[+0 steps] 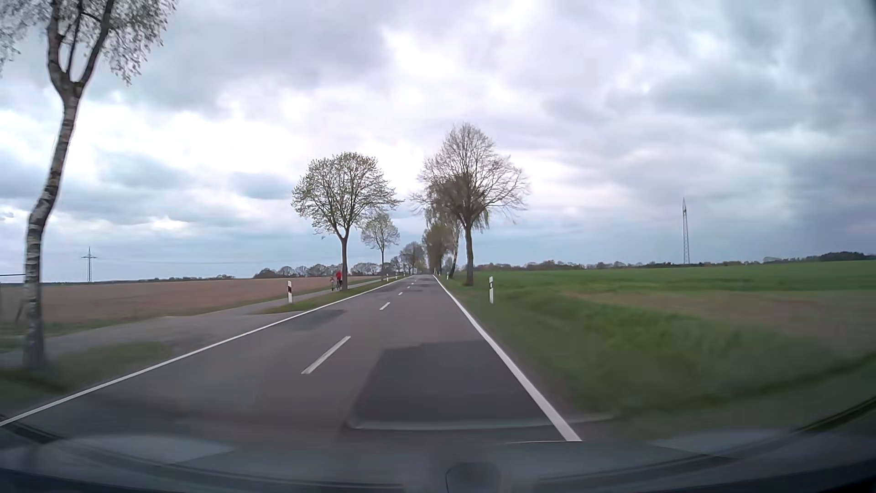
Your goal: Follow the waypoints while adhering to traffic rules and regulations
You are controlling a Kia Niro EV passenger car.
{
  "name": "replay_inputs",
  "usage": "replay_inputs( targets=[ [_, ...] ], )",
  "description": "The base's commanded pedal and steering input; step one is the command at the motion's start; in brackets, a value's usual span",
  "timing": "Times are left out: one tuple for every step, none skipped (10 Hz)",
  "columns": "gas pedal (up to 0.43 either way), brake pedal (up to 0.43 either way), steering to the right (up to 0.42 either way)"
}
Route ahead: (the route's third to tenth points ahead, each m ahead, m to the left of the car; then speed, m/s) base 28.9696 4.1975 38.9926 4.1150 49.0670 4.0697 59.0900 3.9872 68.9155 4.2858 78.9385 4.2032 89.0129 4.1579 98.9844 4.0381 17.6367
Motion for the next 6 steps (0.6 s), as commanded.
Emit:
replay_inputs(
  targets=[
    [0.287, 0.0, -0.005],
    [0.287, 0.0, -0.005],
    [0.287, 0.0, -0.005],
    [0.287, 0.0, -0.005],
    [0.287, 0.0, -0.005],
    [0.287, 0.0, -0.005]
  ],
)
